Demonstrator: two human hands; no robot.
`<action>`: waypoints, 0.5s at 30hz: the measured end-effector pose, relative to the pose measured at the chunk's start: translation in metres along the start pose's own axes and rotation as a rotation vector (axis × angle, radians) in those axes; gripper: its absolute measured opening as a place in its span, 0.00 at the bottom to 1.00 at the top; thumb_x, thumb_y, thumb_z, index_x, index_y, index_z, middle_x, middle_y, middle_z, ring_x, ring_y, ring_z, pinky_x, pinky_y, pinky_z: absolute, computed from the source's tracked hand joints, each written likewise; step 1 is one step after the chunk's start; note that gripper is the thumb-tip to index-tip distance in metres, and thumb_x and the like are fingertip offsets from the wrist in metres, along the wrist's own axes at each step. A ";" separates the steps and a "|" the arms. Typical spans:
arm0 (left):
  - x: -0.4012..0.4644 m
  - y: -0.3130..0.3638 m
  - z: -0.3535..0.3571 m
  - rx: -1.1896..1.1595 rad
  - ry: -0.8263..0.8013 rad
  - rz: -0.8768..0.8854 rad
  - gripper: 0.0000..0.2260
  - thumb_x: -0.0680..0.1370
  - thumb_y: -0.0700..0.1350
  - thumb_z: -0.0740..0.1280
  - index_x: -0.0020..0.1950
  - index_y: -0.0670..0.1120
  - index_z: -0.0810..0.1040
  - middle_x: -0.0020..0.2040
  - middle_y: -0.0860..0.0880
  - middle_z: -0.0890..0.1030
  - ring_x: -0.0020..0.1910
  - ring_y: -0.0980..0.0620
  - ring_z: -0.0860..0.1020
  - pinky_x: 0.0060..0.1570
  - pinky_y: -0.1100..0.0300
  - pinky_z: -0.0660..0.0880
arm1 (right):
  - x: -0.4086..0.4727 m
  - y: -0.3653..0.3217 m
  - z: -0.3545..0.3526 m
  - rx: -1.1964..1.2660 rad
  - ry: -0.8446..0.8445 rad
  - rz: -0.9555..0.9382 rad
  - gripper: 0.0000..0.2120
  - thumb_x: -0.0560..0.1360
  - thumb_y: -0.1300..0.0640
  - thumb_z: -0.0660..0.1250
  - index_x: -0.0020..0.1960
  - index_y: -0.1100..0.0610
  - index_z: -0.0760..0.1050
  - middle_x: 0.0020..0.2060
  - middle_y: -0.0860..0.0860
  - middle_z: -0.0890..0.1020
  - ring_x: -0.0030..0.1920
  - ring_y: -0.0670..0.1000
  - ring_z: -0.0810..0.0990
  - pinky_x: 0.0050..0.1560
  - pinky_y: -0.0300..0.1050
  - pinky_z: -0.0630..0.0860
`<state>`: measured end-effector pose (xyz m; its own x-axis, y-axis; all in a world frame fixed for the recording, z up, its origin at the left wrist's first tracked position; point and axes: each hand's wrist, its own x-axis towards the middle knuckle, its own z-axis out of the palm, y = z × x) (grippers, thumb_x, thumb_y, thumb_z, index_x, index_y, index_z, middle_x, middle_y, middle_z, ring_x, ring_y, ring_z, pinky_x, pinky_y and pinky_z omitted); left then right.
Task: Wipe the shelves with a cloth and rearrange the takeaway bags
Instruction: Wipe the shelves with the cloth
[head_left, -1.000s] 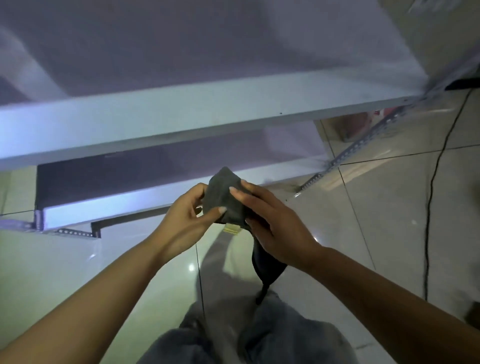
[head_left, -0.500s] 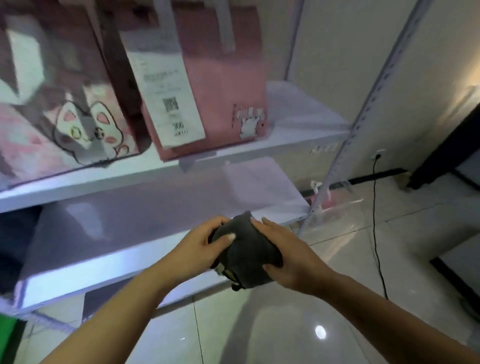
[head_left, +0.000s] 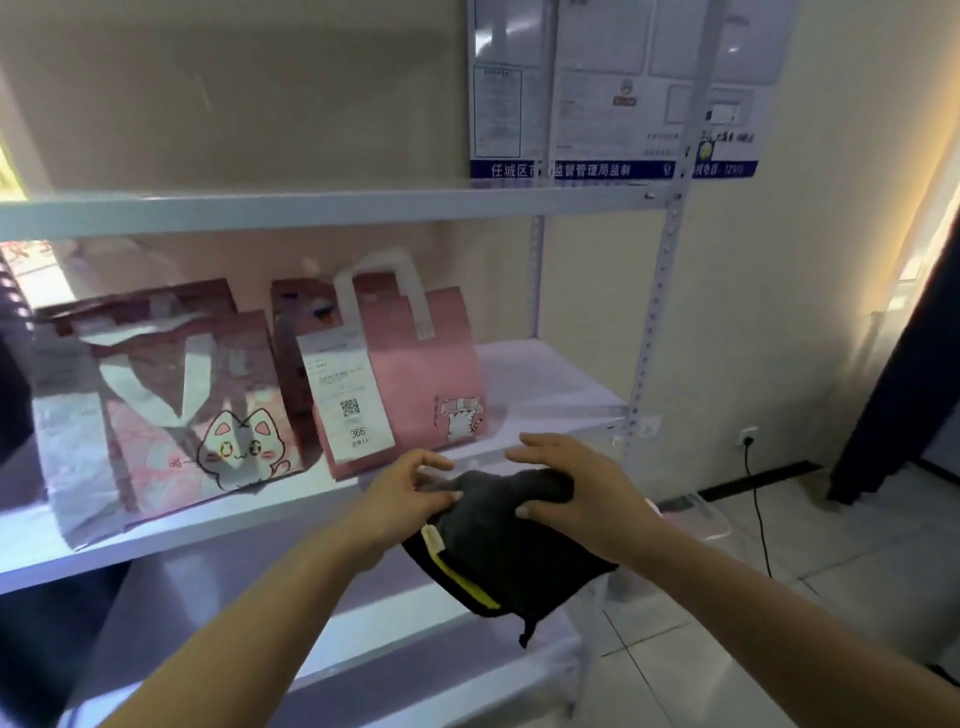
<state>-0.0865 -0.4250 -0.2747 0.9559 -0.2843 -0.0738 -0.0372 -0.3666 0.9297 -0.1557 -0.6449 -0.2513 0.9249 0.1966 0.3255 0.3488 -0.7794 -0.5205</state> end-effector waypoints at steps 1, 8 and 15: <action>0.001 0.004 0.006 -0.008 0.023 0.021 0.09 0.73 0.40 0.73 0.50 0.49 0.78 0.51 0.48 0.82 0.52 0.49 0.81 0.54 0.54 0.78 | 0.000 0.002 -0.006 -0.004 -0.014 -0.023 0.23 0.71 0.55 0.72 0.65 0.46 0.73 0.64 0.43 0.74 0.63 0.42 0.70 0.66 0.34 0.63; 0.021 0.065 0.054 0.109 -0.041 -0.007 0.04 0.76 0.42 0.69 0.46 0.47 0.84 0.47 0.50 0.84 0.50 0.52 0.80 0.53 0.63 0.76 | 0.011 0.045 -0.054 -0.221 -0.142 -0.151 0.24 0.74 0.60 0.66 0.68 0.48 0.71 0.58 0.49 0.74 0.58 0.48 0.72 0.55 0.33 0.63; 0.059 0.107 0.102 0.462 -0.146 0.084 0.39 0.61 0.79 0.60 0.43 0.44 0.81 0.46 0.49 0.74 0.44 0.53 0.74 0.45 0.61 0.69 | 0.040 0.106 -0.103 -0.304 0.037 -0.228 0.12 0.73 0.52 0.68 0.56 0.51 0.79 0.46 0.50 0.77 0.49 0.52 0.71 0.50 0.43 0.67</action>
<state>-0.0634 -0.5721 -0.2163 0.8944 -0.4388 -0.0865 -0.2692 -0.6826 0.6794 -0.0974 -0.7816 -0.2121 0.8207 0.3681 0.4369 0.4791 -0.8600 -0.1755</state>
